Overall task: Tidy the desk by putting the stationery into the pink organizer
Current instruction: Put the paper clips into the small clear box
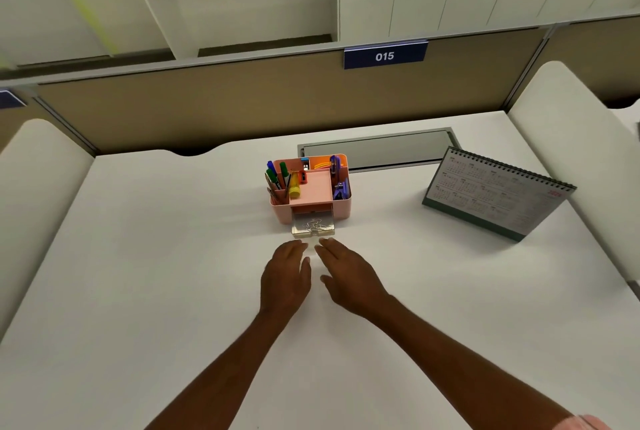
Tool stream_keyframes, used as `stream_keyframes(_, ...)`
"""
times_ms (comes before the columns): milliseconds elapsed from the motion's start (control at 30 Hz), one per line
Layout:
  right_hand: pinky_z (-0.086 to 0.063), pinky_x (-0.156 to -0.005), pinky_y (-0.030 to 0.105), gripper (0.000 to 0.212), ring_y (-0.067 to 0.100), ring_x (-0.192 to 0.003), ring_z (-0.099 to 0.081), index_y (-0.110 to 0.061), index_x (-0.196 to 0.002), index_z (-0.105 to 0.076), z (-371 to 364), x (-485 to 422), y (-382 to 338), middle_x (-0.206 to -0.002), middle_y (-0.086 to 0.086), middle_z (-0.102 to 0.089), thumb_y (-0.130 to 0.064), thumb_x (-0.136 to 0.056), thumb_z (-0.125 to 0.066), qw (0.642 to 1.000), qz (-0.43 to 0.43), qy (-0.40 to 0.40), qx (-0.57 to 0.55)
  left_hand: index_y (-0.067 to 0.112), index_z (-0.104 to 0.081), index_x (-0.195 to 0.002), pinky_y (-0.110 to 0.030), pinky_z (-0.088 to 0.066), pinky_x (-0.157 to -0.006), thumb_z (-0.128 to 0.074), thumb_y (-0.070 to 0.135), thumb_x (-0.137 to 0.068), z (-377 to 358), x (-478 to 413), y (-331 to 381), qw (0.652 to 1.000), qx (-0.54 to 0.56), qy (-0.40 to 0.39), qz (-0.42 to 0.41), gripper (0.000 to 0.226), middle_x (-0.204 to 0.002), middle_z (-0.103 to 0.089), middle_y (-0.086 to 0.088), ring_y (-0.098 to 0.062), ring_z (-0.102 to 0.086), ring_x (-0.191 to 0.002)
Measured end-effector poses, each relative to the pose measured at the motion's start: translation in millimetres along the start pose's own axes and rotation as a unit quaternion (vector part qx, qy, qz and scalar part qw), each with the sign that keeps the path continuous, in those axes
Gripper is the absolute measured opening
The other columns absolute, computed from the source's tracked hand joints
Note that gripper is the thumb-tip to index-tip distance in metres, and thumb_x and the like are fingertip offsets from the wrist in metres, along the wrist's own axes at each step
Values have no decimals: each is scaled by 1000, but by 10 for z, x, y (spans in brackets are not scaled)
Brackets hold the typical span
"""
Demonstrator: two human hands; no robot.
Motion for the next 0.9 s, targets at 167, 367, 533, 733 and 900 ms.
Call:
stream_keyframes(167,-30,-121,37,72,24,-153,-28,-13,-158,-33,-30,-145,28,-166,6,-27,-28,-97,-68,1000,-12,-21,19,13,-69,-133,-37,-47,-108,-69,25,-97,15,-115,40,1000,-9,-10,-4,38,-140,-66,-7,-24,-62,-130)
stream_keyframes(367,-24,-123,36,73,22,-156,-20,-15,-160,-25,7,-289,56,-169,4,-19,-30,-100,-63,998,-36,-37,29,14,-68,-135,-35,-45,-110,-67,26,-99,57,-278,27,1000,-17,-21,-4,38,-143,-63,-6,-23,-59,-134)
stream_keyframes(533,-24,-123,37,73,22,-157,-15,-15,-161,-22,35,-407,103,-170,4,-14,-29,-101,-61,997,-55,-47,31,14,-65,-139,-36,-44,-112,-65,27,-100,59,-400,77,999,-21,-42,-9,40,-146,-60,-5,-22,-56,-137)
stream_keyframes(733,-31,-120,38,75,21,-157,-13,-14,-162,-18,25,-542,161,-171,4,-10,-28,-102,-61,995,-60,-67,39,16,-58,-145,-35,-45,-112,-62,29,-102,31,-514,87,997,-24,-66,-3,45,-152,-55,-3,-20,-55,-139)
stream_keyframes(900,-33,-119,40,75,22,-157,-13,-14,-162,-19,12,-612,197,-171,4,-9,-29,-102,-61,994,-69,-77,42,17,-54,-149,-32,-44,-113,-59,30,-103,-19,-592,72,996,-34,-85,-1,48,-155,-51,-1,-18,-52,-141)
Point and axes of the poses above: each hand's wrist, its own x-axis away from the middle knuckle, its own z-axis out of the back of the hand, y = z × x, the point moved 7 cm from there along -x, towards the middle knuckle
